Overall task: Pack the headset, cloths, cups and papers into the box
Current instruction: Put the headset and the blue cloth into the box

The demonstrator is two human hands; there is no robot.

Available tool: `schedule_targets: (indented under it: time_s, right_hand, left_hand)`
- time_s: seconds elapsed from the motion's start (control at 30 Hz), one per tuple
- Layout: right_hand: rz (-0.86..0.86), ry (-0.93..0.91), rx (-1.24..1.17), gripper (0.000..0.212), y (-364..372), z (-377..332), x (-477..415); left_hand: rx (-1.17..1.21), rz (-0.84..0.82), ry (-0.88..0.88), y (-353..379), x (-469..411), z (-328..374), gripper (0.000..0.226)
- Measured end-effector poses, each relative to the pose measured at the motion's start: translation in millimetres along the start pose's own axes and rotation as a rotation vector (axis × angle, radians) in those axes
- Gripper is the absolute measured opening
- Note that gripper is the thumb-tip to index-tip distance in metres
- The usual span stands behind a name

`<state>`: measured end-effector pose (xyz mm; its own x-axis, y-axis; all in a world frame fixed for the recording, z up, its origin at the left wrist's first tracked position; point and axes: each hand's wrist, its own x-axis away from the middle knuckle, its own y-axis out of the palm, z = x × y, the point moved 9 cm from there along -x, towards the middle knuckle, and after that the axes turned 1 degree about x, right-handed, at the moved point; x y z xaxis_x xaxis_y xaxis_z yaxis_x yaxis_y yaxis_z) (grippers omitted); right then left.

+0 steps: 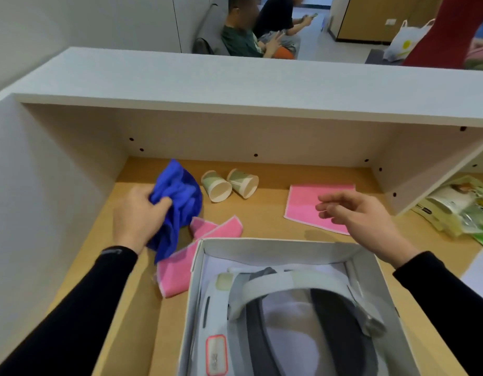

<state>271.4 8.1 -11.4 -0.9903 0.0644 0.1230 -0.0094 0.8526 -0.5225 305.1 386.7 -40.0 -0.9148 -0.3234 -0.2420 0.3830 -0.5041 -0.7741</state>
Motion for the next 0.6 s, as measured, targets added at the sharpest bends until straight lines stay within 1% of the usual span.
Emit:
schedule_targets:
  time_s: [0.03,0.07,0.1,0.17,0.23,0.27,0.37,0.4,0.43,0.47,0.5,0.53,0.57,0.6]
  right_hand:
    - [0.001,-0.018,-0.004,0.021,-1,-2,1]
    - [0.002,-0.04,-0.014,0.021,-2,-4,3]
    - [0.007,-0.063,-0.032,0.022,-5,-7,6]
    - [0.026,-0.104,-0.096,0.023,-12,-14,11]
    - [0.025,-0.152,-0.185,0.015,-21,-21,24]
    - [-0.006,-0.183,-0.249,0.015,-23,-26,32]
    - [-0.178,-0.263,-0.444,0.075,-24,-41,54]
    - [-0.223,-0.299,-0.495,0.087,-25,-46,64]
    - [-0.251,-0.334,-0.532,0.094,-29,-49,74]
    - [-0.265,-0.359,-0.55,0.096,-34,-49,83]
    - [-0.276,-0.371,-0.547,0.089,-38,-47,92]
    - [-0.3,-0.37,-0.529,0.077,-39,-44,103]
    - [-0.35,-0.359,-0.5,0.068,-36,-40,114]
    - [-0.412,-0.34,-0.446,0.063,-32,-34,125]
  left_hand:
    - [0.134,0.039,0.043,-22,2,21,0.036]
    - [0.287,0.055,0.074,-42,6,42,0.033]
    - [0.446,0.041,0.101,-61,11,66,0.025]
    - [0.731,-0.041,0.162,-91,26,118,0.009]
    - [0.961,-0.132,0.207,-110,45,163,0.013]
    - [1.05,-0.186,0.224,-113,54,181,0.016]
    - [1.19,-0.366,0.211,-98,82,220,0.021]
    - [1.183,-0.43,0.196,-87,96,230,0.024]
    - [1.138,-0.508,0.195,-74,111,240,0.027]
    - [1.034,-0.589,0.216,-60,128,248,0.029]
    - [0.88,-0.654,0.255,-48,146,253,0.034]
    - [0.696,-0.693,0.32,-38,162,253,0.042]
    - [0.528,-0.72,0.393,-32,176,251,0.046]
    - [0.36,-0.739,0.451,-26,188,244,0.047]
